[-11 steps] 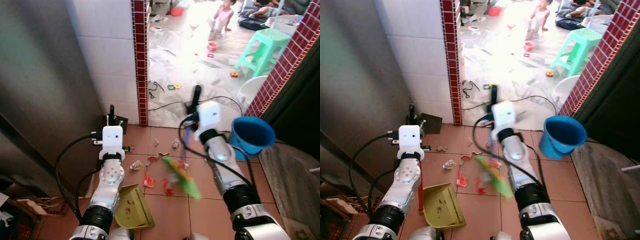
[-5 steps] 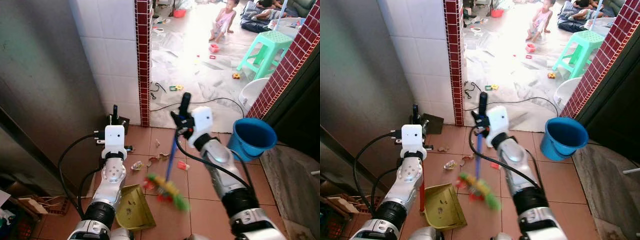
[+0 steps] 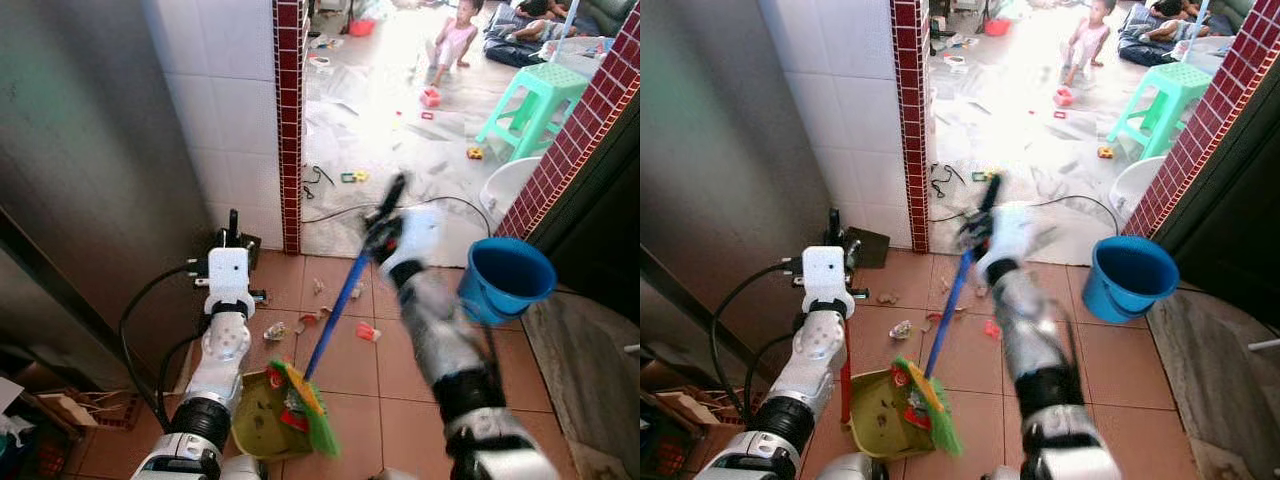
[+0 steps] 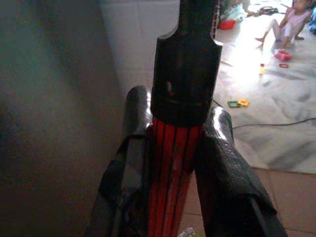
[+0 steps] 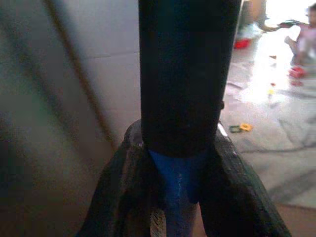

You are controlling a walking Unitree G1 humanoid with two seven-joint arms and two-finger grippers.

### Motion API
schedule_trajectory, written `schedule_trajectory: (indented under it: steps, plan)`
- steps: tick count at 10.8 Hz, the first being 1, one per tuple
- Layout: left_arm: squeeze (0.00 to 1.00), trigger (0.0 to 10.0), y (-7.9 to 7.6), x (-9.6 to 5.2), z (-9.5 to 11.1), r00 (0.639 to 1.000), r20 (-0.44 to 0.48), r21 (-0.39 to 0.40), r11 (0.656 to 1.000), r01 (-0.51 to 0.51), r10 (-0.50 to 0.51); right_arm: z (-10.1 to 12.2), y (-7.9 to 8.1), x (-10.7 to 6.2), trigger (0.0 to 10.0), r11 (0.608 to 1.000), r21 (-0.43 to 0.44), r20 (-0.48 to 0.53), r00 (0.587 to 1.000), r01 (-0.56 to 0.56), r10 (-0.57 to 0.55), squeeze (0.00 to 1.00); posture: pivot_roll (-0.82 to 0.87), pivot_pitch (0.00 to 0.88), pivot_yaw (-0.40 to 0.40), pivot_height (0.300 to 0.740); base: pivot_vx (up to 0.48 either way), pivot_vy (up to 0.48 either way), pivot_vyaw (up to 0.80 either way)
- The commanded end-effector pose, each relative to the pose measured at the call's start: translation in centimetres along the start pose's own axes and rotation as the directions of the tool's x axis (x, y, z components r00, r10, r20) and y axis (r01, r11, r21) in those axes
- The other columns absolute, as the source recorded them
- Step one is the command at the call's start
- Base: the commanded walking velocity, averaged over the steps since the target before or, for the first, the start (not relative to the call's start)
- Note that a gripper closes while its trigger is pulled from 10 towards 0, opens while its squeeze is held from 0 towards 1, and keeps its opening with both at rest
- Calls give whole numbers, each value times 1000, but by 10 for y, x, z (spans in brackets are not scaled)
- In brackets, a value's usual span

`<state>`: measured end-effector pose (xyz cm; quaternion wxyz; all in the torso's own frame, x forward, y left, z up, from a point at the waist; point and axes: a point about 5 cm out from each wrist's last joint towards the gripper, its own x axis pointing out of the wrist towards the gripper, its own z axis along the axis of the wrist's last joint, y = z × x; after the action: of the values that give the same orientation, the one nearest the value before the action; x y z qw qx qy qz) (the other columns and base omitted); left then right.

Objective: Sweep floor

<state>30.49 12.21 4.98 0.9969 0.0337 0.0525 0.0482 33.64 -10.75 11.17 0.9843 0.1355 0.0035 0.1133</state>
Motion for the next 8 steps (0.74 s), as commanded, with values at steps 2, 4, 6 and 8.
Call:
schedule_trajectory:
  steps: [2, 4, 6, 8]
  plan:
    - [0, 10000, -8, -6, -18, 994, -103, -51, 998, 31, -37, 31, 8, 11, 10000, 985, 174, 71, 997, -10, -2, 0, -20, 0, -18, 740, 0, 0, 0]
    - [0, 10000, -10, -6, -19, 991, -115, -74, 996, 58, -66, 52, 6, 17, 10000, 979, 204, 118, 993, -30, 6, 0, -22, 0, -17, 740, 0, 0, 0]
    - [0, 10000, -12, -6, -20, 989, -118, -94, 993, 74, -85, 71, 7, 15, 10000, 994, -38, 186, 976, -106, 112, 0, -22, 0, -16, 740, 0, 0, 0]
    - [0, 10000, -15, -7, -20, 987, -114, -105, 989, 100, -112, 76, -1, 12, 10000, 980, -171, 196, 971, -103, 136, 0, -24, 0, -15, 740, 0, 0, 0]
